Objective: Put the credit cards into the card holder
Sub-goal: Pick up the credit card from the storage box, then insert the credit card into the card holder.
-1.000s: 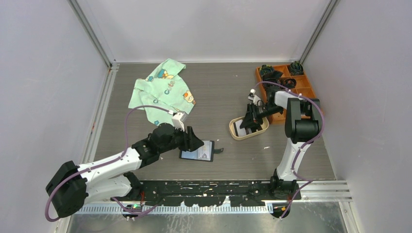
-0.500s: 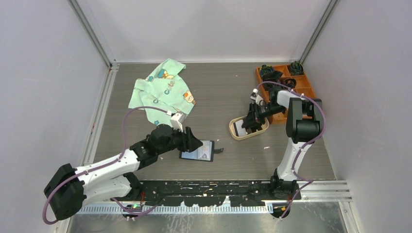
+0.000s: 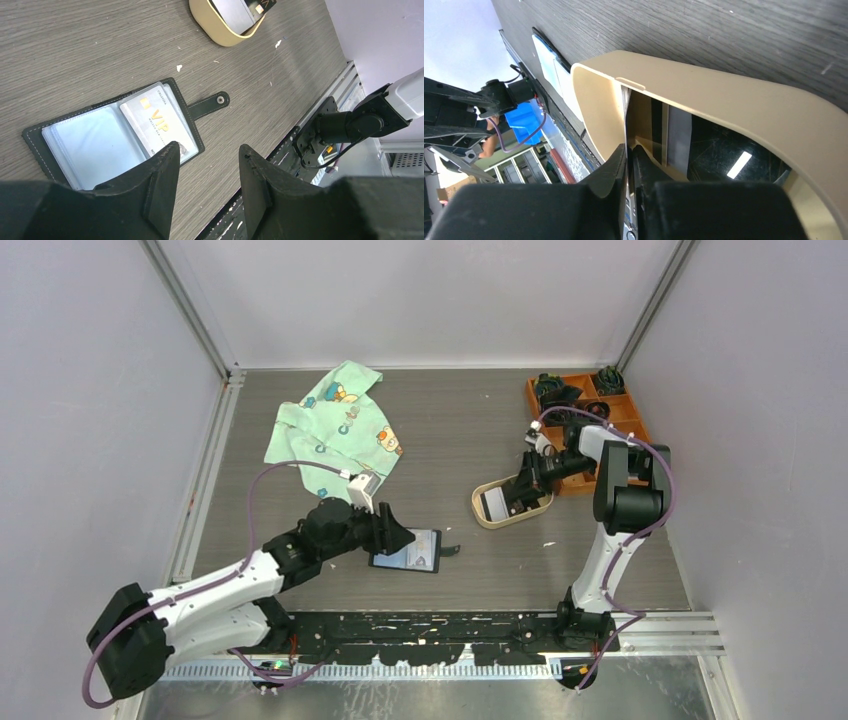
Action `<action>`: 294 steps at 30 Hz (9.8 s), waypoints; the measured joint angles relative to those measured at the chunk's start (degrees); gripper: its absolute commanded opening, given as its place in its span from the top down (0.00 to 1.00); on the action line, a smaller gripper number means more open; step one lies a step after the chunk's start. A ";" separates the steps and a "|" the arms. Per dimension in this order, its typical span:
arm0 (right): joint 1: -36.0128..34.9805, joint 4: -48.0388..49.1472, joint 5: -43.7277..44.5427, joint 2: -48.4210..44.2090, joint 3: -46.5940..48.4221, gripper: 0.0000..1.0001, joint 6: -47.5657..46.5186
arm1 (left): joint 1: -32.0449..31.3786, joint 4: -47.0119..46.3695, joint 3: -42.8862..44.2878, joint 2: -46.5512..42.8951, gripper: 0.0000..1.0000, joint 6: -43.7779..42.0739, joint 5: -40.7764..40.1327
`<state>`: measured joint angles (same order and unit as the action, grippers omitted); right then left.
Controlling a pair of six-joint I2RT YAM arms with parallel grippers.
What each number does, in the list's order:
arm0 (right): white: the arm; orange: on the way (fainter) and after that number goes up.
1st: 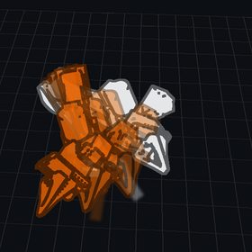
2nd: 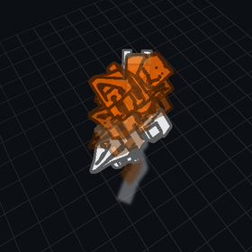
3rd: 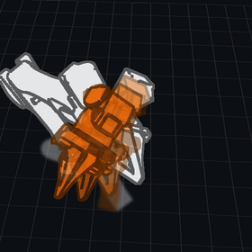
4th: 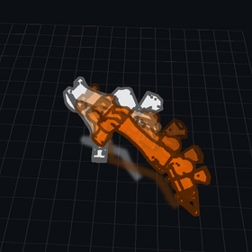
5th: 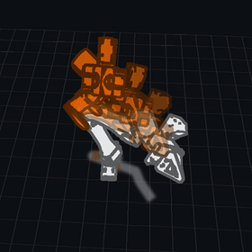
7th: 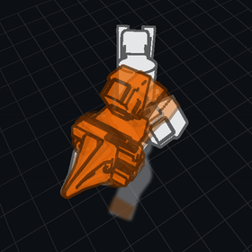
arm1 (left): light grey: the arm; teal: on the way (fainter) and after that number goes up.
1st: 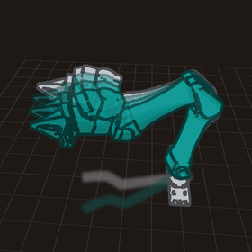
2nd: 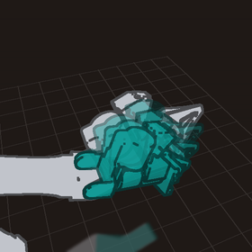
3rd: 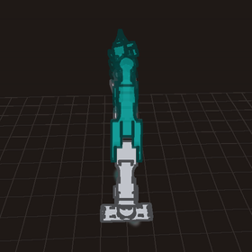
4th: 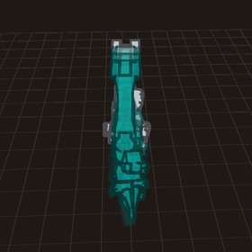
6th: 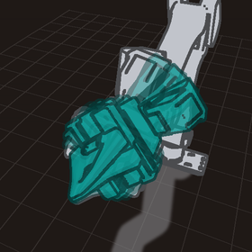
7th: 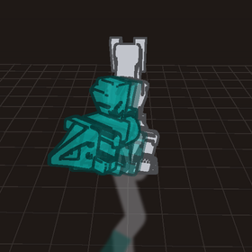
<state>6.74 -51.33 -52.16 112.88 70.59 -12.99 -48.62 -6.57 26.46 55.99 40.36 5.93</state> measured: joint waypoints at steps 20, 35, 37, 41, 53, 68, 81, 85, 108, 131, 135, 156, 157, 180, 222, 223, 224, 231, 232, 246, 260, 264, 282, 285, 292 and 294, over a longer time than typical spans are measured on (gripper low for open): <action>4.74 -0.61 1.66 -7.32 0.02 0.99 -0.39 | 0.00 -1.60 -5.60 -11.08 0.24 1.44 0.37; 4.74 2.21 -6.47 -4.92 -2.47 0.99 6.97 | 0.00 -7.65 -7.56 -11.02 0.24 4.70 2.25; 4.74 3.08 -6.47 -4.44 -2.89 0.99 9.22 | 0.00 -7.98 -7.56 -10.08 0.24 4.90 2.54; 4.74 5.55 -6.34 -4.39 -3.56 0.99 14.88 | 0.00 -8.31 -7.56 -8.96 0.25 5.68 2.84; 4.74 8.17 -6.21 -4.39 -4.59 0.99 22.47 | 0.00 -10.64 -7.54 -7.02 0.24 7.28 3.08; -8.50 3.17 -18.43 -24.96 -5.38 0.95 -8.76 | 0.00 -33.55 -9.29 4.00 0.29 13.86 6.01; -12.70 -39.04 -31.82 -28.48 -6.14 0.97 -80.19 | -3.15 -53.88 -8.94 14.62 0.37 7.91 10.43; -13.05 -40.54 -32.35 -28.37 -6.14 0.97 -83.36 | -5.09 -60.83 -7.87 20.74 0.43 5.95 11.28; -14.47 -40.57 -31.67 -26.32 -5.92 0.67 -85.02 | -7.96 -70.27 1.95 36.30 1.00 1.36 13.16; -17.66 -23.10 -10.19 -28.92 -3.96 0.41 -54.40 | -5.31 -14.23 1.92 13.44 1.00 -20.06 24.22; -17.77 -11.91 -3.56 -35.23 -6.73 0.33 -41.48 | -3.96 -13.55 1.92 13.44 1.00 -19.61 25.05; -24.68 0.50 -9.42 -36.72 -10.12 0.28 -24.94 | 0.44 -13.68 1.81 13.25 1.00 -17.88 28.55; -25.64 0.11 -9.97 -36.70 -10.34 0.31 -25.77 | 0.57 -13.68 1.81 13.27 1.00 -17.90 28.79; -34.03 4.98 -12.70 -32.83 -13.88 0.99 -24.37 | 1.09 -17.22 1.79 15.43 0.76 -16.26 33.38; -36.00 56.85 3.45 -11.56 -25.33 0.99 44.89 | 6.73 11.54 -8.20 1.57 0.52 -2.51 -6.97; -36.09 56.83 3.43 -11.39 -25.18 0.99 44.89 | 6.75 11.56 -7.98 1.97 0.53 -2.75 -6.97; -36.20 56.83 3.39 -11.21 -25.05 0.99 44.87 | 6.78 11.54 -7.74 2.40 0.54 -2.95 -6.97; -37.53 55.39 2.08 -10.49 -23.69 0.99 44.52 | 7.13 11.61 -6.93 4.17 0.60 -3.34 -7.02; -37.79 55.06 2.03 -10.49 -23.41 0.99 44.39 | 7.13 11.61 -6.84 4.33 0.60 -3.34 -7.02; -38.99 48.19 7.04 -8.90 -20.63 0.99 46.01 | 7.30 11.61 -6.34 5.18 0.62 -3.30 -6.75; -41.68 41.53 8.17 -6.56 -16.06 0.99 46.16 | 7.39 11.58 -6.12 5.57 0.62 -3.32 -6.47; -41.79 39.58 7.78 -4.81 -14.40 0.99 46.29 | 7.43 11.58 -6.12 5.62 0.62 -3.32 -6.36; -41.79 34.88 4.55 -0.22 -8.52 0.98 46.51 | 7.52 11.56 -6.05 5.66 0.62 -3.34 -5.86; -41.79 34.49 4.28 0.15 -8.07 0.96 46.31 | 7.52 11.56 -5.99 5.84 0.62 -3.34 -5.62; -41.72 33.18 2.54 2.38 -6.12 0.94 45.83 | 7.82 11.54 -5.79 6.16 0.62 -3.32 -5.20; -41.66 33.05 2.21 2.38 -6.01 0.93 45.64 | 7.87 11.54 -5.79 6.19 0.62 -3.32 -5.18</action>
<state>-34.92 -18.28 -49.95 115.26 64.58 32.64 -40.75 4.97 20.67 62.17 37.04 0.75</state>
